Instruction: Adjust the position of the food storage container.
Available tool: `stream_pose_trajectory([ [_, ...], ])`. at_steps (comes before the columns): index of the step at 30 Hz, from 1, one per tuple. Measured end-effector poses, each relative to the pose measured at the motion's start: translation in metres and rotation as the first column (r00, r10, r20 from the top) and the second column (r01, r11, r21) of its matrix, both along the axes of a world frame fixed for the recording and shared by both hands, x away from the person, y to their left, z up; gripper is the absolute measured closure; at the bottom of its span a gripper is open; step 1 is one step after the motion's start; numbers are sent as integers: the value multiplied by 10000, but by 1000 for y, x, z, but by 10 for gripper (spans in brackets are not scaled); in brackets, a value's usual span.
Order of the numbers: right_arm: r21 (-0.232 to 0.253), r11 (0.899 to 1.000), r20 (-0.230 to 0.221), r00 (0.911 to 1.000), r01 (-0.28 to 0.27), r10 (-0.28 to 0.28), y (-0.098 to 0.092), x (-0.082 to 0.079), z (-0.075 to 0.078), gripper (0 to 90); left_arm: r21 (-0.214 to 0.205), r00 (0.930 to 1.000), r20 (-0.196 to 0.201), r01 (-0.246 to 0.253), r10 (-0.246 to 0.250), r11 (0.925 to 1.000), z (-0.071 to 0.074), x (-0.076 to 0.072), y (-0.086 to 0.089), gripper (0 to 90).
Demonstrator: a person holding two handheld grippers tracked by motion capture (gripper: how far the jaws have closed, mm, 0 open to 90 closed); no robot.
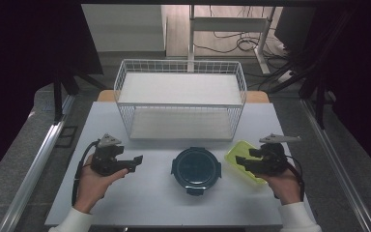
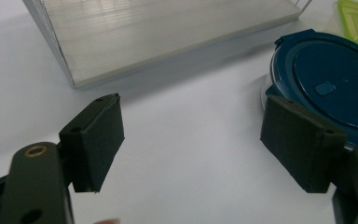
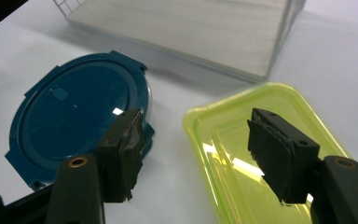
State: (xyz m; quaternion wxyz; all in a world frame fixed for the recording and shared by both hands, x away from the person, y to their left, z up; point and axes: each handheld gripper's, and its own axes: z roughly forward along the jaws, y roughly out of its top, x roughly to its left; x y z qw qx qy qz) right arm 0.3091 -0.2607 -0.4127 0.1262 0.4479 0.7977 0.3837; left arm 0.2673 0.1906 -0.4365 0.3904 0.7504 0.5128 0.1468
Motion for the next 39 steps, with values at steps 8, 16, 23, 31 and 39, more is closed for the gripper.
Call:
stream_pose_trajectory([
  [8, -212, 9995, -192, 9995, -239, 235, 22, 15, 5, 413, -143, 9999, -93, 78, -80, 9999, 0, -4, 3, 216],
  [16, -571, 9955, -638, 9954, -757, 720, 46, 29, -3, 491, -140, 9999, -137, 78, -80, 9999, -2, -4, 1, 212],
  [23, -1069, 9891, -1002, 9908, -1017, 910, 56, 43, -17, 559, -69, 9994, -321, 147, -149, 9999, -7, -2, -2, 210],
  [31, -1561, 9787, -1168, 9864, -1331, 1155, 66, 58, -32, 715, 73, 9987, -453, 226, -222, 9997, -11, 0, -2, 212],
  [39, -1778, 9730, -1158, 9850, -1472, 1279, 70, 68, -39, 866, 118, 9984, -535, 195, -188, 9997, -14, 0, 0, 214],
])
